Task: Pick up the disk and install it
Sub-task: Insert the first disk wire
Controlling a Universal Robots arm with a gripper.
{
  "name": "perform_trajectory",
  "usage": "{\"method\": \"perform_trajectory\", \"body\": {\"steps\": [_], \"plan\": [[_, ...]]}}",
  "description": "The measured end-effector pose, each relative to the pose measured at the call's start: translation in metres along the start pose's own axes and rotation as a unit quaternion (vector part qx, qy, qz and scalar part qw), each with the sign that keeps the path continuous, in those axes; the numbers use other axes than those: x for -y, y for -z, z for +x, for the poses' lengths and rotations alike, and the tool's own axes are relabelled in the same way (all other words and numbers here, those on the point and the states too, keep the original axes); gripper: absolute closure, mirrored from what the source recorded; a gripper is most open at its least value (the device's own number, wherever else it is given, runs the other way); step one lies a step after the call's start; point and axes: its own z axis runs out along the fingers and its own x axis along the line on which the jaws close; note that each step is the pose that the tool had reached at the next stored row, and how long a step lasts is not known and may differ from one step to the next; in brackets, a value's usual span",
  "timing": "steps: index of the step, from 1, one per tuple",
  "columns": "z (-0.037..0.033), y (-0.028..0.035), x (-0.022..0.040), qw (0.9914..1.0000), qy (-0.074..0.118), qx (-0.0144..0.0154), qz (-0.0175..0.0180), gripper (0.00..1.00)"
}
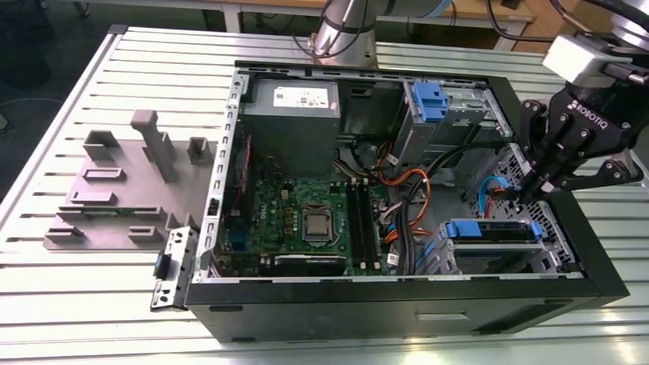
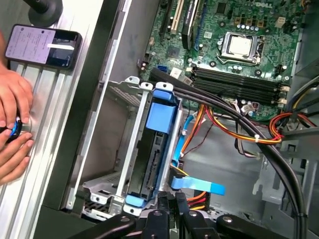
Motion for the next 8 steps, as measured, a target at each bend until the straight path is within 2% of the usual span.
{"method": "perform_trajectory", "body": {"steps": [8], "plan": [[0.01,-0.0026,-0.0045,0.99998,0.0,-0.0014,0.0063,0.83]]}}
